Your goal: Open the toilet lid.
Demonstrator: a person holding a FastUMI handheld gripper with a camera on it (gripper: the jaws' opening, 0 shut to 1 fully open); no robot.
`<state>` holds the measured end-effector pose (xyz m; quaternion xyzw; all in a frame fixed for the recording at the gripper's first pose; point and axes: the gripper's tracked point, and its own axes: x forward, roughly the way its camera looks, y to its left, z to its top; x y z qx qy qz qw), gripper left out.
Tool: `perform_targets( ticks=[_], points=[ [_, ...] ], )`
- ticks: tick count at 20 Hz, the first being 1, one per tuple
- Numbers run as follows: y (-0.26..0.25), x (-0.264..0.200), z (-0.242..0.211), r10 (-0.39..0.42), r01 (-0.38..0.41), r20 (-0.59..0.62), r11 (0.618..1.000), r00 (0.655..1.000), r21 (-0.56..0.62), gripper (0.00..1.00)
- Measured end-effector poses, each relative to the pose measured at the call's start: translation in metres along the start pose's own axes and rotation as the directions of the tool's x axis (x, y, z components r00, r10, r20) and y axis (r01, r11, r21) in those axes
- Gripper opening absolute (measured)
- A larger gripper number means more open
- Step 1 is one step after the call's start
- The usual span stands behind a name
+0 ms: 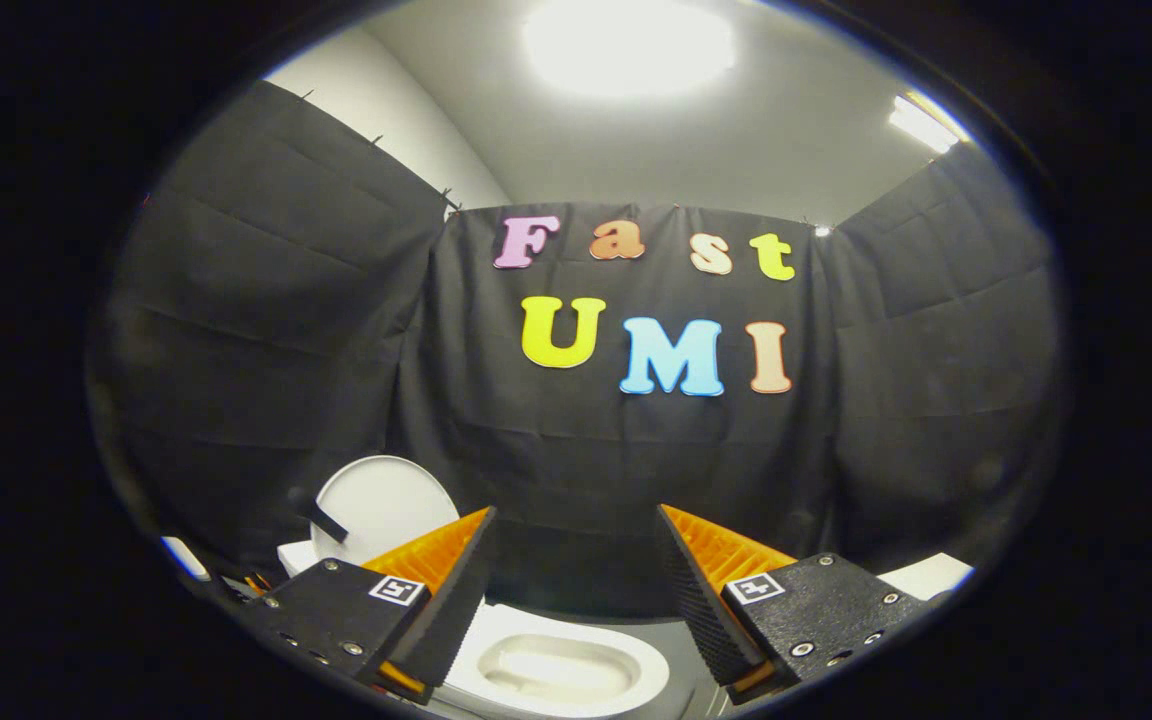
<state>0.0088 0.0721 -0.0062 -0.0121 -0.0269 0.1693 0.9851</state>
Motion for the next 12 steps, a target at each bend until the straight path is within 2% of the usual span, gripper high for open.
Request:
perform_targets(
  ticks=[5, 8, 12],
  points=[
    [-0.059, -0.016, -0.028, -0.144, 0.148, -0.084, 0.988, 0.986, 0.041, 0.94],
    [-0.073, -0.028, -0.043, -0.186, 0.191, -0.130, 0.981, 0.974, 0.032, 0.94],
    [-0.085, -0.036, -0.050, -0.225, 0.219, -0.172, 0.974, 0.959, -0.048, 0.94]
  ],
)
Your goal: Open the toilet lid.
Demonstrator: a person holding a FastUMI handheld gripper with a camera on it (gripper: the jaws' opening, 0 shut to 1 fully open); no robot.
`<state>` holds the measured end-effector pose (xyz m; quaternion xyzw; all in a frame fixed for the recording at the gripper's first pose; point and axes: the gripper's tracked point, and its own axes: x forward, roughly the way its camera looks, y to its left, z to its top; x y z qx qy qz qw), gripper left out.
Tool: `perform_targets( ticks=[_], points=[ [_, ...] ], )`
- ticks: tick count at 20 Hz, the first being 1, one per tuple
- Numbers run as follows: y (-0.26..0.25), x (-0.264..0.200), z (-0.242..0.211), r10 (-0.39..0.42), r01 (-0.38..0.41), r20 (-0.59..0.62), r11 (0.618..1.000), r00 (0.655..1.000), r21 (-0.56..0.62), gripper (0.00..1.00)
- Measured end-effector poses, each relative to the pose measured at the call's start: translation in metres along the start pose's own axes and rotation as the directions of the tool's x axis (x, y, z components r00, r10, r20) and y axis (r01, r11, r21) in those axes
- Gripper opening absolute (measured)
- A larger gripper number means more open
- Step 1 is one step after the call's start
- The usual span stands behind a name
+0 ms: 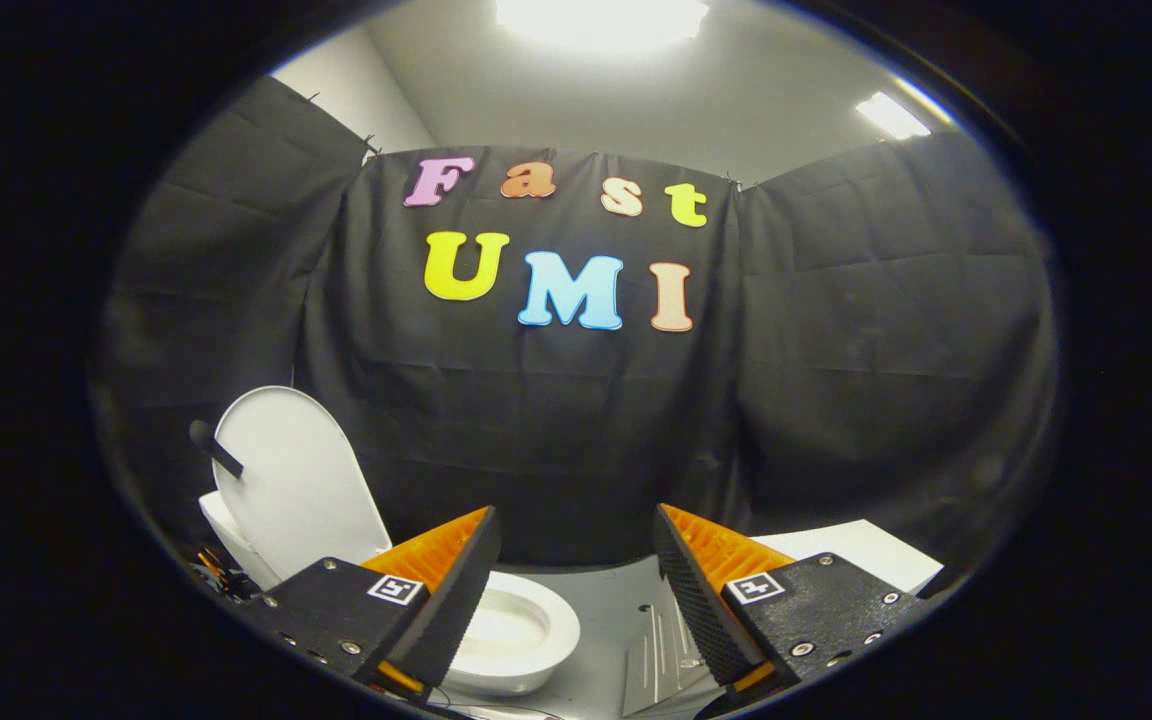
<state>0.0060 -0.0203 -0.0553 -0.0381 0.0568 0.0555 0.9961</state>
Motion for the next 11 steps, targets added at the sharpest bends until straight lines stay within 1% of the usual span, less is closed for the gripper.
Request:
perform_targets(
  ticks=[3, 6, 11],
  points=[
    [0.005, -0.004, 0.010, 0.010, -0.011, 0.028, 1.000, 1.000, 0.026, 0.94],
    [0.003, -0.008, 0.018, -0.010, 0.010, 0.054, 1.000, 0.999, -0.001, 0.94],
    [0.010, -0.008, 0.023, -0.007, 0.010, 0.065, 0.999, 0.998, -0.036, 0.95]
  ],
)
